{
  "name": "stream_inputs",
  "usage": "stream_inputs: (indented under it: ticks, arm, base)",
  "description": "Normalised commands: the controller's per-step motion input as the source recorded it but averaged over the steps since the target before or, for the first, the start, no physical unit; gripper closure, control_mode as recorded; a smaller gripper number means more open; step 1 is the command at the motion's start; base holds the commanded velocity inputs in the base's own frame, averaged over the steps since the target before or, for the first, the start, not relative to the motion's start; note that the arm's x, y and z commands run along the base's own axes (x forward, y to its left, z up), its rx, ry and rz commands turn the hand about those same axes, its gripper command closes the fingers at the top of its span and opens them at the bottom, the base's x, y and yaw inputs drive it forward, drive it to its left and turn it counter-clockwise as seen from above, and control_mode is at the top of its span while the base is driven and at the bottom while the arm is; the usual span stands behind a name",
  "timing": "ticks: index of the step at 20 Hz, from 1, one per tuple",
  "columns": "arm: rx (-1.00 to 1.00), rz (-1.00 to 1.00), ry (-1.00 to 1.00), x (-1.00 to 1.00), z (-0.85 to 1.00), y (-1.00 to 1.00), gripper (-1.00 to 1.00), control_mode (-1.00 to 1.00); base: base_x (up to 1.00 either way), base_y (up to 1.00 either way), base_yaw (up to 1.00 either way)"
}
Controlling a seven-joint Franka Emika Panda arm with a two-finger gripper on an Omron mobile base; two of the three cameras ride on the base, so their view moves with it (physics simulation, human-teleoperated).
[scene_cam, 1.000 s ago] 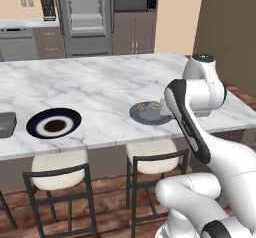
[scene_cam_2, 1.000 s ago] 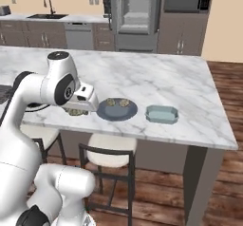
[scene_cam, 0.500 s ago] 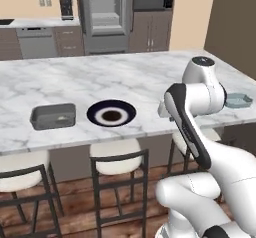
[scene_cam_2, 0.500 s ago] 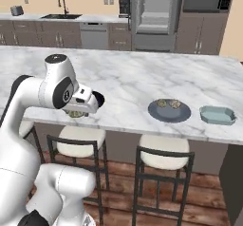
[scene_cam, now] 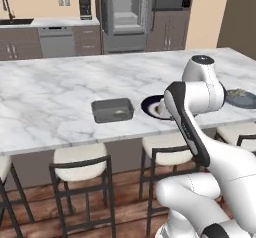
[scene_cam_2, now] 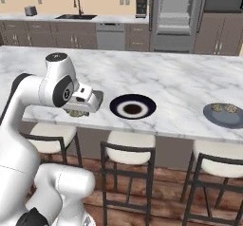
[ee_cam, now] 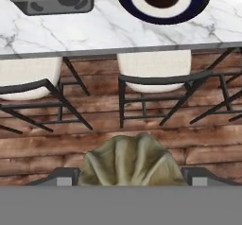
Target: Place two dumplings into each of the tupperware containers and then place the containers in the fridge.
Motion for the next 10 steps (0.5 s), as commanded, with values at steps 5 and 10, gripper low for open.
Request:
stream_inputs:
  ticks: [5, 10]
  arm:
    - [0.00, 0.00, 0.00, 0.00, 0.00, 0.00, 1.00, 1.00]
    - [0.00, 0.00, 0.00, 0.00, 0.00, 0.00, 1.00, 1.00]
  base:
    - [0.08, 0.80, 0.00]
    - [0.28, 0.40, 0.00]
